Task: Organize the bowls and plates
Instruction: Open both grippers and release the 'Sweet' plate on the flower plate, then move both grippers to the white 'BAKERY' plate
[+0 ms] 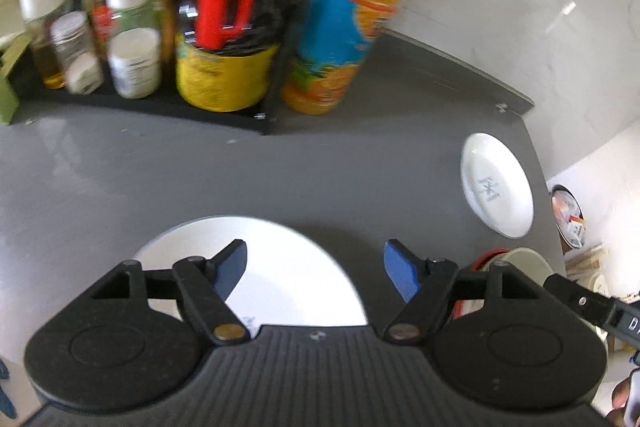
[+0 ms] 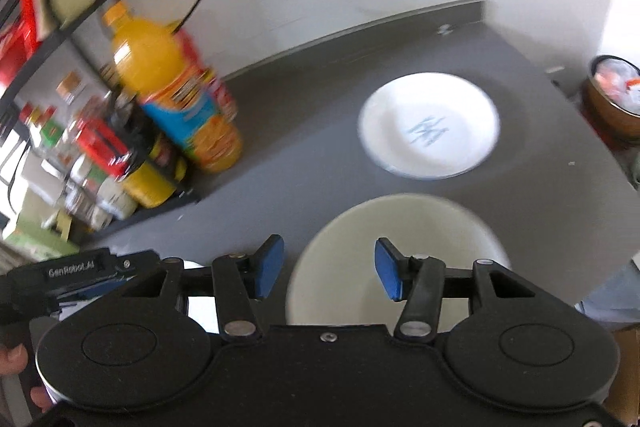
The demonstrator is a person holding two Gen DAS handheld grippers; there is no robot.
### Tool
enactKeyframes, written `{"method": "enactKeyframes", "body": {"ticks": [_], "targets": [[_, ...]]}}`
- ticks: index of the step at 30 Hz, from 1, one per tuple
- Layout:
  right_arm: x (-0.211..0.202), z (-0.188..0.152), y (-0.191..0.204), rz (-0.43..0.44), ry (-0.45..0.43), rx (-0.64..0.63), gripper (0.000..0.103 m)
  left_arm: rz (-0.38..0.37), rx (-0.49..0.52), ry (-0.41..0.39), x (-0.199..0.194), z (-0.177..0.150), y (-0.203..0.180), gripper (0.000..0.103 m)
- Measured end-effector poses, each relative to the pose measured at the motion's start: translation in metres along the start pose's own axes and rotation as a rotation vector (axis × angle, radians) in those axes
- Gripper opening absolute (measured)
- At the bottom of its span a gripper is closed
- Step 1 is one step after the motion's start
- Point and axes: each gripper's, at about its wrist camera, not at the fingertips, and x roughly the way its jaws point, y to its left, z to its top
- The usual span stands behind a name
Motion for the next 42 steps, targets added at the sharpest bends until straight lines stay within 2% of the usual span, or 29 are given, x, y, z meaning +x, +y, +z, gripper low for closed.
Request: {"method": "enactKeyframes", "body": {"ticks": [4, 10, 18, 24, 31, 38, 42], "targets": [[-0.005, 0.013, -0.028, -0.031, -0.030, 0.036, 0.055, -0.017, 0.033, 0.013, 0.011, 0.007, -0.026, 0.074], [-0.001, 0.030, -0.065, -0.061, -0.044, 0.093, 0.056, -0.036, 0.078, 0.027, 0.030, 0.019, -0.067, 0.074], [0.014, 0.048, -0.113, -0.038, -0.039, 0.150, 0.055, -0.044, 0.125, 0.055, 0.066, 0.033, -0.117, 0.074], [0.033, 0.064, -0.147, -0.036, -0.014, 0.165, 0.055, -0.053, 0.120, 0.075, 0.094, 0.044, -0.147, 0.074], [0.064, 0.079, -0.170, -0.013, 0.027, 0.170, 0.054, -0.036, 0.109, 0.088, 0.126, 0.058, -0.166, 0.073], [0.097, 0.092, -0.178, 0.003, 0.072, 0.148, 0.044, -0.038, 0.088, 0.148, 0.160, 0.066, -0.178, 0.071], [0.115, 0.097, -0.182, 0.011, 0.099, 0.141, 0.043, -0.044, 0.077, 0.172, 0.178, 0.068, -0.184, 0.066]]}}
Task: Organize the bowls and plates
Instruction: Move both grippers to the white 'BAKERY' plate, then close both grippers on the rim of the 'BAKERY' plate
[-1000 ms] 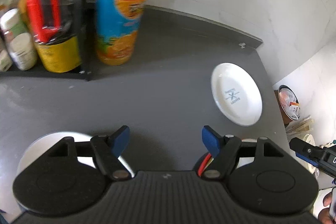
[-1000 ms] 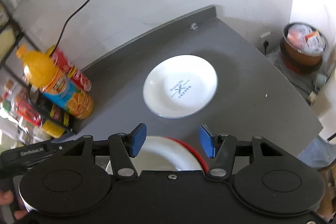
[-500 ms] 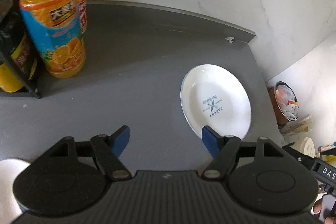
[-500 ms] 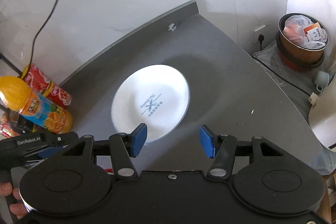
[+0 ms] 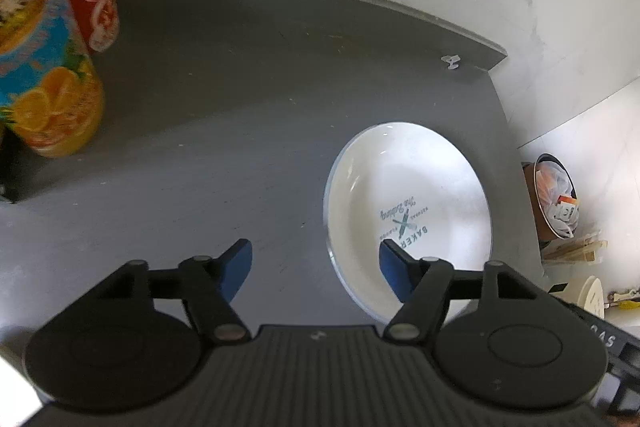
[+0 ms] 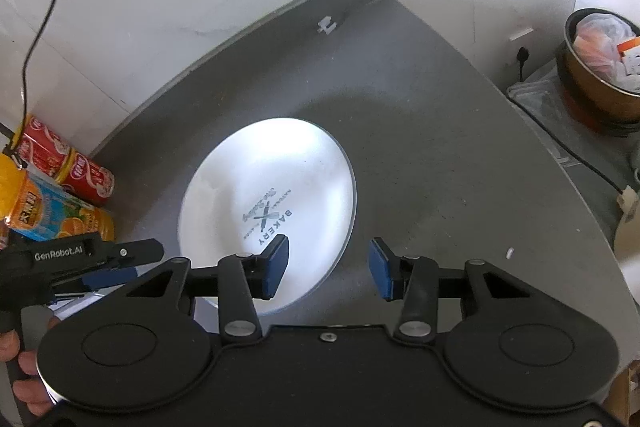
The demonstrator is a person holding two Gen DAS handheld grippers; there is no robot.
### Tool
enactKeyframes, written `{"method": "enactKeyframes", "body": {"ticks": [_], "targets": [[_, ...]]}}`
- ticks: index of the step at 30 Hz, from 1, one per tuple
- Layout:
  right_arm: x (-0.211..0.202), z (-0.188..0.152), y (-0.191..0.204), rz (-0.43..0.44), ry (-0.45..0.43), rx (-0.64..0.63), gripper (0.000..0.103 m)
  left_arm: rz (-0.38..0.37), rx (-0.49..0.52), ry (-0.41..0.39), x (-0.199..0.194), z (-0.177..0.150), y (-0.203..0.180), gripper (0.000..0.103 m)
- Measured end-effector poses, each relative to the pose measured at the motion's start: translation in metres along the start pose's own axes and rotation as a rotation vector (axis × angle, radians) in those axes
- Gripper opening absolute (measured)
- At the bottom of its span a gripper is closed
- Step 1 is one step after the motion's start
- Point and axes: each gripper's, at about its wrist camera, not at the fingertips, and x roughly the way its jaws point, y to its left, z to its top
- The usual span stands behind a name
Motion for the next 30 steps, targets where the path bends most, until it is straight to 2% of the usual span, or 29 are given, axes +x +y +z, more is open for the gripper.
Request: {"method": "enactKeyframes", "body": {"ticks": [2, 6, 9, 12, 18, 21, 23, 24, 26, 30], "targets": [[0.009, 0.001, -0.002, 0.000, 0.018, 0.002, 0.038, -0.001, -0.007, 0.014, 0.008, 0.003, -0.001, 0.063], [0.023, 0.004, -0.008, 0.008, 0.048, 0.015, 0.036, -0.021, -0.015, 0.046, 0.026, 0.007, -0.005, 0.053], [0.031, 0.005, -0.011, 0.013, 0.066, 0.019, 0.033, -0.011, -0.019, 0.066, 0.038, 0.011, -0.008, 0.040], [0.036, 0.007, -0.013, 0.013, 0.071, 0.017, 0.031, 0.011, -0.017, 0.067, 0.043, 0.011, -0.008, 0.035], [0.048, 0.008, -0.015, 0.009, 0.079, 0.017, 0.027, 0.014, -0.035, 0.082, 0.056, 0.014, -0.007, 0.028], [0.054, 0.008, -0.018, 0.017, 0.078, 0.037, 0.027, 0.028, -0.015, 0.061, 0.060, 0.017, -0.012, 0.024], [0.055, 0.010, -0.019, 0.023, 0.063, 0.033, 0.023, 0.044, 0.009, 0.059, 0.061, 0.018, -0.016, 0.023], [0.056, 0.011, -0.019, 0.030, 0.060, 0.027, 0.023, 0.046, 0.017, 0.062, 0.061, 0.017, -0.017, 0.019], [0.058, 0.012, -0.019, 0.039, 0.063, 0.020, 0.014, 0.038, 0.005, 0.069, 0.061, 0.017, -0.016, 0.017], [0.056, 0.010, -0.016, 0.026, 0.048, -0.017, 0.014, 0.027, 0.000, 0.072, 0.057, 0.016, -0.015, 0.014]]}}
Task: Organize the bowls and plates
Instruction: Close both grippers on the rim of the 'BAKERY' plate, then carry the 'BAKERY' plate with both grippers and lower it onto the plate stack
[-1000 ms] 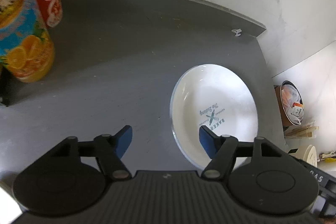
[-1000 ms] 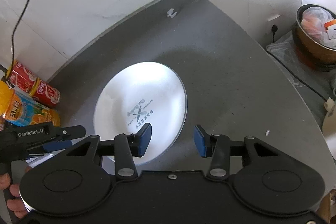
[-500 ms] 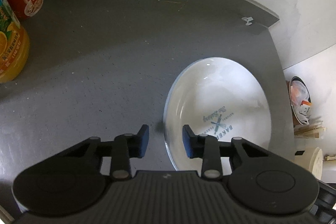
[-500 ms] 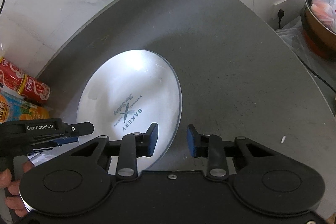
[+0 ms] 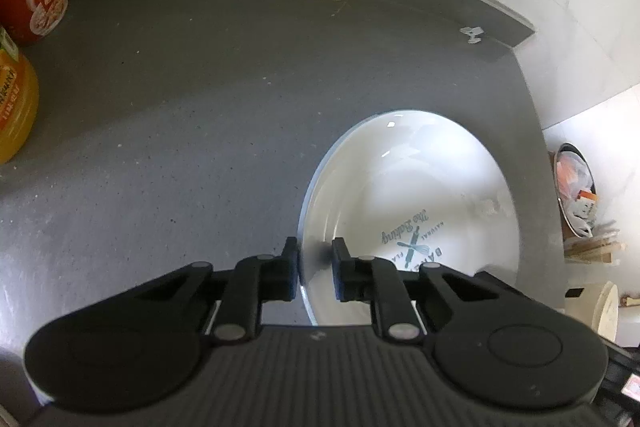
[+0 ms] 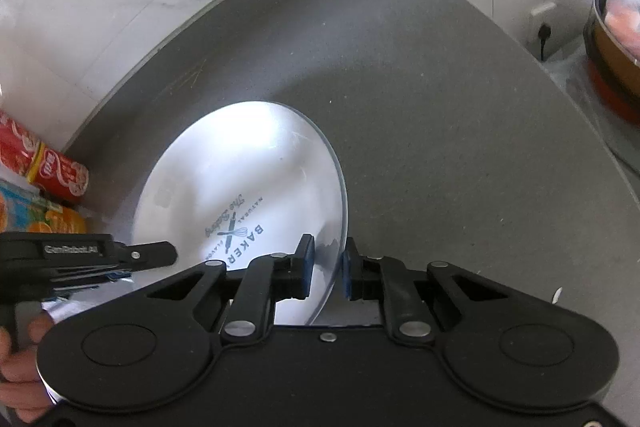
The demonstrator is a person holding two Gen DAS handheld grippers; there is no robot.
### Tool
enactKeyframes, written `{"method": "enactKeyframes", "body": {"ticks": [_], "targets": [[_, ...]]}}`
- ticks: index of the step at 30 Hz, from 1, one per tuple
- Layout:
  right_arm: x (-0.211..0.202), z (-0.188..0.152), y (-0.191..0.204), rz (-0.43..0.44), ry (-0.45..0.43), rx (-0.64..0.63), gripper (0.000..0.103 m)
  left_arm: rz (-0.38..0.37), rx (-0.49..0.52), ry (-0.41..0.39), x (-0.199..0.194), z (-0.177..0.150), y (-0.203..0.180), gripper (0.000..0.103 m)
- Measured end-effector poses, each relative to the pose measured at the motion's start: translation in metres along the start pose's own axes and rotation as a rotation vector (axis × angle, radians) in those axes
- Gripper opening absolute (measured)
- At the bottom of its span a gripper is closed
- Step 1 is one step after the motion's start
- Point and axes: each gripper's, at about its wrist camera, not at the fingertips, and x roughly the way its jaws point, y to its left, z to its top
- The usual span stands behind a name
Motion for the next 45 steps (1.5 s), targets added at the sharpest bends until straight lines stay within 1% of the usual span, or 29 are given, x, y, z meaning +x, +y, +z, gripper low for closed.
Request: {"method": "enactKeyframes", "body": {"ticks": [2, 6, 9, 13, 17, 21, 26, 34, 40, 45], "targets": [[-0.005, -0.002, 0.002, 0.005, -0.015, -0.024, 0.014, -0.008, 0.003, -0.008, -0.007, -0.003, 0.003, 0.012], [-0.022, -0.007, 0.006, 0.022, -0.046, -0.051, 0.012, -0.031, 0.020, -0.049, -0.026, -0.006, 0.006, 0.010], [-0.033, -0.011, 0.009, 0.023, -0.059, -0.030, 0.013, -0.054, 0.018, -0.060, -0.039, -0.007, 0.007, 0.010], [-0.046, -0.014, 0.016, 0.018, -0.101, -0.044, 0.013, -0.074, 0.028, -0.089, -0.057, -0.009, 0.008, 0.010], [-0.057, -0.016, 0.022, 0.022, -0.122, -0.040, 0.013, -0.089, 0.038, -0.105, -0.072, -0.011, 0.011, 0.010], [-0.074, -0.019, 0.034, 0.023, -0.156, -0.046, 0.013, -0.107, 0.039, -0.127, -0.092, -0.019, 0.018, 0.010], [-0.094, -0.024, 0.045, 0.031, -0.172, -0.031, 0.013, -0.135, 0.045, -0.151, -0.118, -0.027, 0.025, 0.010], [-0.123, -0.046, 0.068, 0.047, -0.226, -0.070, 0.013, -0.175, 0.049, -0.192, -0.156, -0.044, 0.040, 0.010], [-0.134, -0.067, 0.087, 0.058, -0.238, -0.082, 0.013, -0.172, 0.045, -0.208, -0.174, -0.061, 0.054, 0.010], [-0.138, -0.082, 0.105, 0.068, -0.233, -0.099, 0.013, -0.168, 0.032, -0.219, -0.187, -0.074, 0.075, 0.010]]}}
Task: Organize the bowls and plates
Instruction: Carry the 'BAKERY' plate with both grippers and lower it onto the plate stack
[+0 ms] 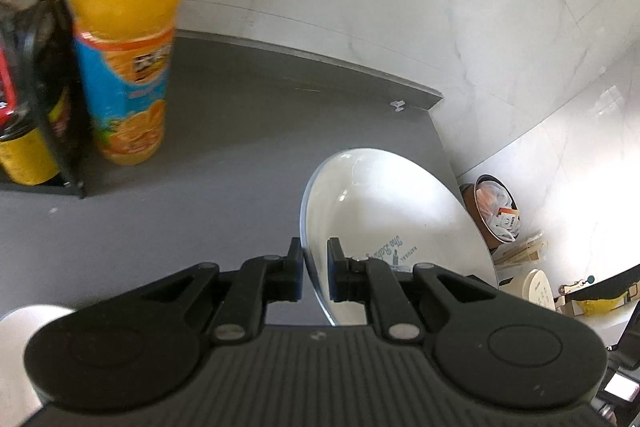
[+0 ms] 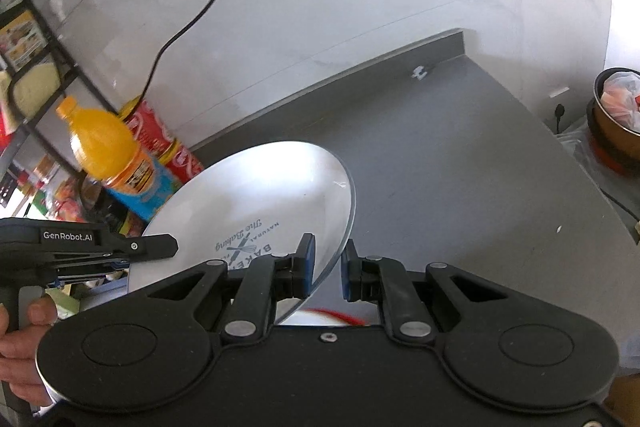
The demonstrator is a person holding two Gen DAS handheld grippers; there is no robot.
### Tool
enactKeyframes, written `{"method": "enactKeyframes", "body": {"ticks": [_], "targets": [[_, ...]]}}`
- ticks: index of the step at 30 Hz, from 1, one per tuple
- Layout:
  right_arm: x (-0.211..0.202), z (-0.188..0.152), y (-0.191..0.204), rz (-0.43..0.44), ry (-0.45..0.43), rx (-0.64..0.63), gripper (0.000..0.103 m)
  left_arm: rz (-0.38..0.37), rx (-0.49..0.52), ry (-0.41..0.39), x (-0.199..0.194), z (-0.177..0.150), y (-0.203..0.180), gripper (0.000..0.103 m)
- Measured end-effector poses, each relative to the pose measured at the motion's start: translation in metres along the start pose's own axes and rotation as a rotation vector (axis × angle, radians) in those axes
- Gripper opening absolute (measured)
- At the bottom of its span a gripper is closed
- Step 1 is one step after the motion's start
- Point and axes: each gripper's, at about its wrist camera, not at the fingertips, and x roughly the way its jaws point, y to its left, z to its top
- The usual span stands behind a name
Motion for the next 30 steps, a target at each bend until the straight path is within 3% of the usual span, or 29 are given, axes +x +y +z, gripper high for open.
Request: {"method": "enactKeyframes", "body": {"ticks": [14, 30], "targets": [[-0.010, -0.029, 0.063, 0.054, 0.025, -0.067, 0.013, 0.036, -0.069, -0.043, -0.053, -0.026, 0.061, 0.010], [0.003, -0.074, 0.131, 0.108, 0.119, -0.176, 0.013, 0.098, -0.183, -0.074, -0.099, -0.068, 0.136, 0.010]]}}
